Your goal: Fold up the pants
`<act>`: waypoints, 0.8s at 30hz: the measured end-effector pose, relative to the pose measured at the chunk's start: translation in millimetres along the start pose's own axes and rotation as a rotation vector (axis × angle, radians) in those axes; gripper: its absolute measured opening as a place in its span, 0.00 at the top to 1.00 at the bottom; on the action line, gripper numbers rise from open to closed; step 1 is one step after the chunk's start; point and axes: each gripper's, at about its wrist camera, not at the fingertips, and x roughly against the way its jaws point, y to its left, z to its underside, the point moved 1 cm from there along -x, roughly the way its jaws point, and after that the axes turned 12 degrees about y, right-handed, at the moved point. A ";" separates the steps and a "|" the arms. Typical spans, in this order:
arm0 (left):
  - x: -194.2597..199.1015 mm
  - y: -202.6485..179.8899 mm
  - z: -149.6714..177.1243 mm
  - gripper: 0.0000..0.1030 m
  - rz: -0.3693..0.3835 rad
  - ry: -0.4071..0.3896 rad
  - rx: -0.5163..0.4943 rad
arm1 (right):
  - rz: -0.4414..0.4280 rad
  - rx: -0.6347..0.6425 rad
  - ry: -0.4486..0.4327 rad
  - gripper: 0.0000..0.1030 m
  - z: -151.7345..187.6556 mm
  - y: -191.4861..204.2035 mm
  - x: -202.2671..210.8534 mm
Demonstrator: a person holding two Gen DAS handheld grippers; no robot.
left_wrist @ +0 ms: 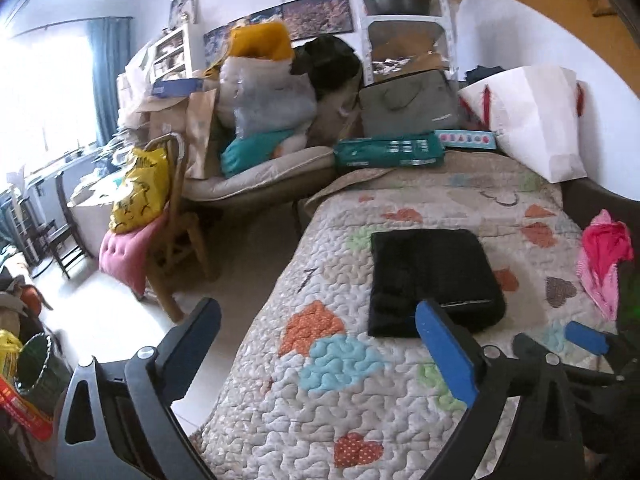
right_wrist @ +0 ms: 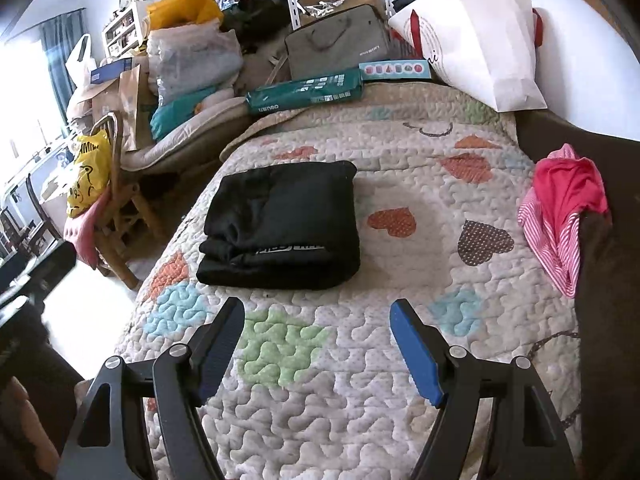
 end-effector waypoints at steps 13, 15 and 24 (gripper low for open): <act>-7.7 8.1 0.2 0.02 -0.004 0.042 0.057 | 0.013 0.044 0.016 0.22 5.4 12.8 -6.5; -8.3 8.5 -0.2 0.02 -0.002 0.048 0.058 | 0.012 0.043 0.019 0.22 5.4 12.8 -6.6; -8.0 3.2 0.7 0.02 -0.007 0.064 0.028 | 0.004 0.045 0.020 0.21 5.8 15.9 -6.3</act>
